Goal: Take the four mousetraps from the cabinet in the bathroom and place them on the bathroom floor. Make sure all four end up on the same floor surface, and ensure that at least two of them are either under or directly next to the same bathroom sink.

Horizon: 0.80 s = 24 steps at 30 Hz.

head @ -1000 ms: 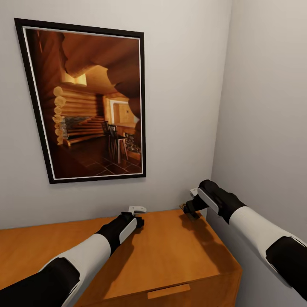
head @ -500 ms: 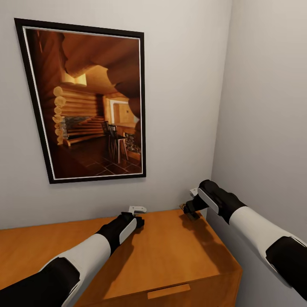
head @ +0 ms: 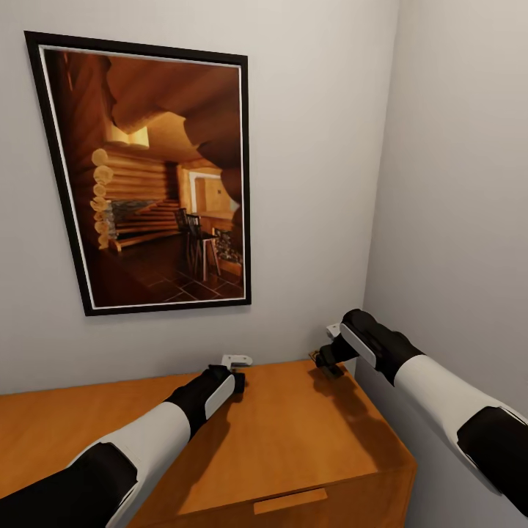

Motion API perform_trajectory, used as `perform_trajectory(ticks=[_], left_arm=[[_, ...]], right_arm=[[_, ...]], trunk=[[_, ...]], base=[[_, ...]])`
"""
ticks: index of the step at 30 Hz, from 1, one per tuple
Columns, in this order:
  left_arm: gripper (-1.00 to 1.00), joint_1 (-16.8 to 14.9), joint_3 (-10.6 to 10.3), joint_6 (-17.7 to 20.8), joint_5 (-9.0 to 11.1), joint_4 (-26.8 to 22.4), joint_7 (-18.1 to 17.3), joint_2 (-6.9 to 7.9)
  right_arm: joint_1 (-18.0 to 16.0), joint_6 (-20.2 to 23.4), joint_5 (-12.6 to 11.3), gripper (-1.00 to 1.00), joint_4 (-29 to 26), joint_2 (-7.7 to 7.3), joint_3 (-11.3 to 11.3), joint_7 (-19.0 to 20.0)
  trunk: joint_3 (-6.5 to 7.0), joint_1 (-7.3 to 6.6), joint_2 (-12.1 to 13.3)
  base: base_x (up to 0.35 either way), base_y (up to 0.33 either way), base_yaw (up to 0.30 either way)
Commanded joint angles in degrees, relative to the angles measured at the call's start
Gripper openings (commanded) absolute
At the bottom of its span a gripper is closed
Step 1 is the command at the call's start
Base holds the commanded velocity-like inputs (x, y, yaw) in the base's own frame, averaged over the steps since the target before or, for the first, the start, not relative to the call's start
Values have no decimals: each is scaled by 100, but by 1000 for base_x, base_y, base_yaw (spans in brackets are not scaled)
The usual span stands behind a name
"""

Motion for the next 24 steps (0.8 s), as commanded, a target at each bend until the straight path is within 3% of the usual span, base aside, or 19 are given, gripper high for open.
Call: perform_trajectory(ticks=[1,13,18,20,24], left_arm=[[-100,-2,-44,20,135,400,47,4],[-100,-2,-73,52,163,332,49,-2],[-100,-2,-97,187,162,-120,46,-3],[-100,-7,-82,729,165,-791,65,-3],[-100,-4,-71,1398,164,-1555,88,-3]], right_arm=[[-8,13,-17,-100,-8,-7,33,-3],[-8,13,-17,-100,-9,-7,33,-2],[-8,13,-17,-100,-8,-7,32,-2],[-8,13,-17,-100,-7,-7,30,-2],[-8,13,-17,-100,-9,-7,26,-2]], trunk=[[-9,1,-5],[-9,1,-5],[-9,1,-5],[-9,1,-5],[-9,1,-5]], base=[[0,0,0],[0,0,0],[0,0,0],[0,0,0],[0,0,0]])
